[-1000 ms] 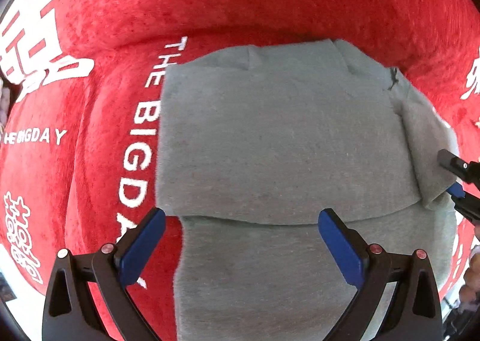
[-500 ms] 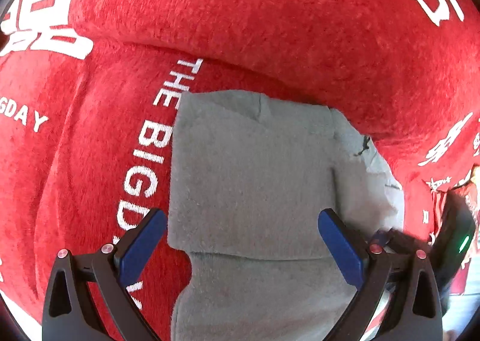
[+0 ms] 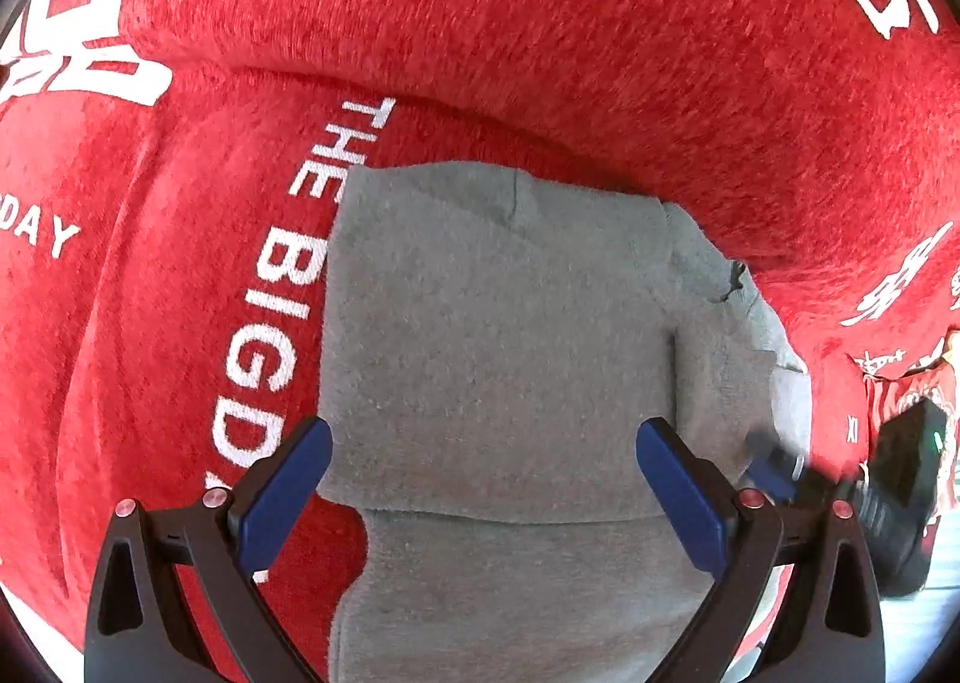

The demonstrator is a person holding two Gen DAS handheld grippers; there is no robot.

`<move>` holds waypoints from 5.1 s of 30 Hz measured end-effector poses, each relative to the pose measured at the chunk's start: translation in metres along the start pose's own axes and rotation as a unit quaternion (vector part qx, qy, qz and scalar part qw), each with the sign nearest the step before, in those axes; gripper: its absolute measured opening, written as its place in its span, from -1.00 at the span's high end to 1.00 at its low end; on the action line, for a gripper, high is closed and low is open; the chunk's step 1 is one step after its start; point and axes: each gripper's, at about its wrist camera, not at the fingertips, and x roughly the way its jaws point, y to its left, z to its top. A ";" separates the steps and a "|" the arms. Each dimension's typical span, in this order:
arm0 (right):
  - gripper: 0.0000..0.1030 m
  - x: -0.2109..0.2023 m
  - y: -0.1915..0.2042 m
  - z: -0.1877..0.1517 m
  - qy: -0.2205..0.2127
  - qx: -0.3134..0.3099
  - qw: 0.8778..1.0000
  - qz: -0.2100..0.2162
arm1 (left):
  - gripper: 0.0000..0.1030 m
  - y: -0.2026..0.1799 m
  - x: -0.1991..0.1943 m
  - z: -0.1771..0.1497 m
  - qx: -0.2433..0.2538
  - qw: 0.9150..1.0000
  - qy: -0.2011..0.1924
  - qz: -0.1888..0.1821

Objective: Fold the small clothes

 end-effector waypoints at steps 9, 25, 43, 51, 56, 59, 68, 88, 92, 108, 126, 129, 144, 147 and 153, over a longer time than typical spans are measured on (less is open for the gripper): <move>0.74 0.042 0.084 -0.012 0.078 -0.162 0.982 0.052 | -0.98 0.014 -0.014 0.011 -0.005 1.000 -0.001 -0.022; 0.03 -0.067 -0.102 -0.036 -0.013 0.127 0.992 -0.020 | -0.36 -0.037 0.053 0.012 0.077 0.994 0.071 0.010; 0.88 -0.079 -0.163 -0.014 -0.042 0.138 0.988 -0.056 | 0.77 -0.042 0.044 -0.012 0.094 0.993 0.066 0.034; 0.53 -0.107 -0.147 -0.020 0.004 0.074 0.994 -0.076 | 0.77 -0.028 0.018 -0.020 0.123 0.987 0.048 0.096; 0.18 -0.136 -0.143 -0.008 -0.056 0.041 0.994 -0.085 | 0.77 -0.045 0.010 -0.013 0.128 0.987 0.033 0.095; 0.08 -0.123 -0.174 0.015 -0.058 0.110 0.990 -0.065 | 0.77 -0.065 0.013 -0.008 0.132 0.987 0.021 0.086; 0.86 -0.102 -0.177 0.052 -0.029 0.085 0.994 -0.057 | 0.77 -0.092 0.052 -0.013 0.155 0.981 0.038 0.114; 0.82 -0.130 -0.134 0.011 -0.006 -0.031 0.986 -0.165 | 0.77 -0.087 0.038 -0.021 0.148 0.979 0.037 0.138; 0.82 -0.106 -0.132 -0.005 0.026 -0.034 0.986 -0.159 | 0.77 -0.083 0.052 -0.022 0.144 0.978 0.055 0.138; 0.72 -0.136 -0.142 -0.028 0.053 0.000 0.988 -0.144 | 0.77 -0.079 0.035 -0.031 0.133 0.974 0.064 0.171; -0.02 -0.105 -0.095 -0.052 0.079 -0.005 0.991 -0.104 | -0.98 -0.090 0.015 -0.055 0.132 0.972 0.053 0.185; -0.13 -0.100 -0.092 -0.056 0.084 -0.008 0.992 -0.098 | -0.98 -0.089 0.019 -0.058 0.133 0.972 0.062 0.185; -0.50 -0.104 -0.077 -0.066 0.085 -0.040 0.994 -0.061 | -0.98 -0.082 0.016 -0.069 0.103 0.976 0.063 0.180; -0.50 -0.101 -0.081 -0.070 0.099 -0.038 0.992 -0.063 | -0.98 -0.079 0.016 -0.073 0.093 0.978 0.064 0.178; -0.50 -0.094 -0.091 -0.080 0.116 -0.027 0.991 -0.064 | -0.98 -0.066 0.016 -0.092 0.088 0.979 0.073 0.169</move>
